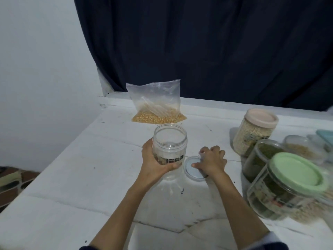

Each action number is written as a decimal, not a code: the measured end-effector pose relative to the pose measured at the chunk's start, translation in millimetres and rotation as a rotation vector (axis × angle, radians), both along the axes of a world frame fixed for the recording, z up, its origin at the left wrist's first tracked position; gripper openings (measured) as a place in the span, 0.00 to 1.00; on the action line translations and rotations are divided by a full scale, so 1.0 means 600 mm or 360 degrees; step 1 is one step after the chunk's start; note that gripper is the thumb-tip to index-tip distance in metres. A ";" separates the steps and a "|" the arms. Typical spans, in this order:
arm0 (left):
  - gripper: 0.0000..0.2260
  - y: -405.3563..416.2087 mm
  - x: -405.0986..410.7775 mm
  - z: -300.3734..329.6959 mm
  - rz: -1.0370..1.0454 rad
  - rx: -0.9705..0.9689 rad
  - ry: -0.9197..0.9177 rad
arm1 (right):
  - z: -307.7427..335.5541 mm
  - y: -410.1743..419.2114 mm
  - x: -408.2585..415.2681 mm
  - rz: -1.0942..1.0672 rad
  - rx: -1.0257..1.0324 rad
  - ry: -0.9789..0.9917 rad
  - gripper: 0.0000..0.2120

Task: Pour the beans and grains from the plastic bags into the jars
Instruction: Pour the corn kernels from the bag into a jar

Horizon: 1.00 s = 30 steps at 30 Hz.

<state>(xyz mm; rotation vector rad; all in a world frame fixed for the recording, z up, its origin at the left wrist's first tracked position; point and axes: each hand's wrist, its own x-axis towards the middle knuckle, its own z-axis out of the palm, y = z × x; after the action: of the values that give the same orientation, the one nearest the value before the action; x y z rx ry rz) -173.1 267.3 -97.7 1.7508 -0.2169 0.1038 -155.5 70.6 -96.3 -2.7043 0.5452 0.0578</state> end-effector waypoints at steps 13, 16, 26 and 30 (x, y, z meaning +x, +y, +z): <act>0.09 0.133 0.191 0.095 0.0188 0.0678 -0.0324 | 0.167 0.054 0.196 0.0799 -0.0548 -0.0017 0.21; 0.11 0.157 0.261 0.114 0.0114 0.1060 -0.0309 | 0.191 0.058 0.243 0.0835 -0.0759 -0.0018 0.22; 0.20 0.169 0.520 0.172 0.0291 0.1765 -0.0353 | 0.224 0.050 0.455 0.0867 -0.1095 -0.0156 0.24; 0.22 0.166 0.600 0.173 0.0287 0.1845 -0.0278 | 0.197 0.054 0.528 0.0910 -0.1180 -0.0311 0.24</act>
<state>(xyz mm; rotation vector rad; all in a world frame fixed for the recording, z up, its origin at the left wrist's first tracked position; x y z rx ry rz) 187.0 366.6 6.0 2.9210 -0.2685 0.3049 161.4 102.9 22.1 -3.4340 -0.3616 -0.3135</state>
